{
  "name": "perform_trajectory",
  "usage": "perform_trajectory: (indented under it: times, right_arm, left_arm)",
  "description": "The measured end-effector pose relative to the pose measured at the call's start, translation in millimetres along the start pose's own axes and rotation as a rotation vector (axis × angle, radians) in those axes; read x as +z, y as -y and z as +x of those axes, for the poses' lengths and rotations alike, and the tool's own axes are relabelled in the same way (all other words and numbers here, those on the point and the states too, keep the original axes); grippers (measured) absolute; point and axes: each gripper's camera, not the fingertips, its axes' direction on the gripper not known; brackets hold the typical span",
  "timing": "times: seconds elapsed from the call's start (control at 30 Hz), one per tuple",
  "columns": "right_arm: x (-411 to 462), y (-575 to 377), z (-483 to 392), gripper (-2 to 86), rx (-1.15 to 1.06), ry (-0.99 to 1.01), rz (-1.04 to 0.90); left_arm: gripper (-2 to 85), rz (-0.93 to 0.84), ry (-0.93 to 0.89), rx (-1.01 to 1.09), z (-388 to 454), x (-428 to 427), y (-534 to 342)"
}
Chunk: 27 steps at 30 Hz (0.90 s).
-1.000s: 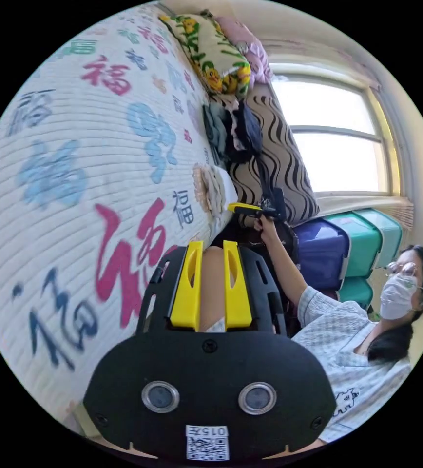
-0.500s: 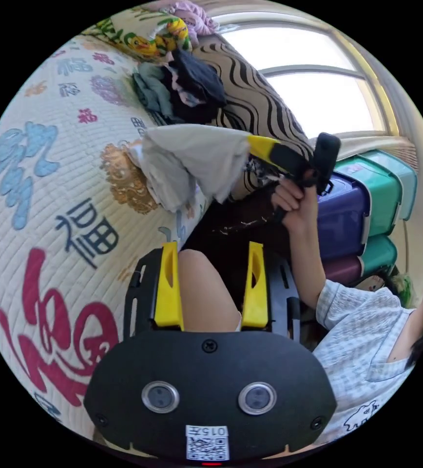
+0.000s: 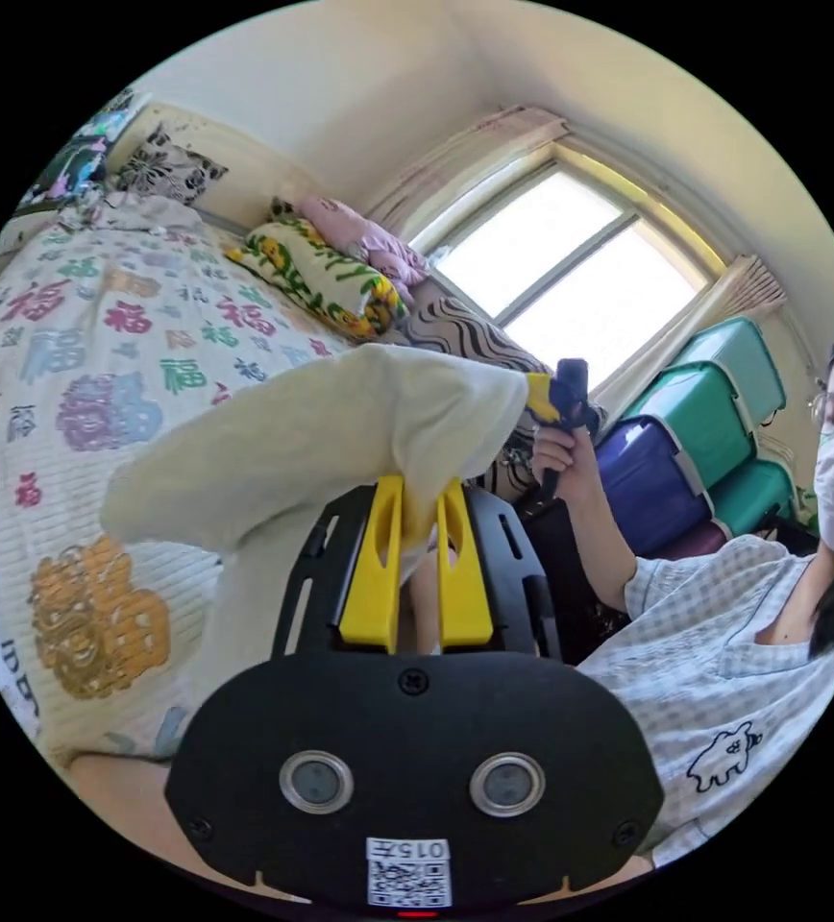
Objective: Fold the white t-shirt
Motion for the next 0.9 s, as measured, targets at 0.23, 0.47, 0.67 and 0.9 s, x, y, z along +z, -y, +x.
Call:
perform_trajectory:
  times: [0.23,0.47,0.67,0.9]
  right_arm:
    - [49.2,-31.2,59.1,-0.6,0.194,-0.231,-0.093]
    - [57.2,-114.3,136.0,0.0,0.500,-0.155,-0.037]
    - [117.1,-142.6,158.5,8.6,0.606,-0.194,-0.209]
    - [202.9,-162.0,192.5,13.6,0.771,-0.068,-0.396]
  left_arm:
    - [11.4,-0.091,0.103,-0.179,-59.8,-33.9,-55.3]
    - [16.5,-0.148,0.236,-0.456,-129.1,-71.2,-122.6]
    - [17.5,-0.193,0.342,-0.652,-206.5,-75.7,-126.9]
    - [9.0,-0.256,0.474,-0.717,-249.2,-91.7,-130.9]
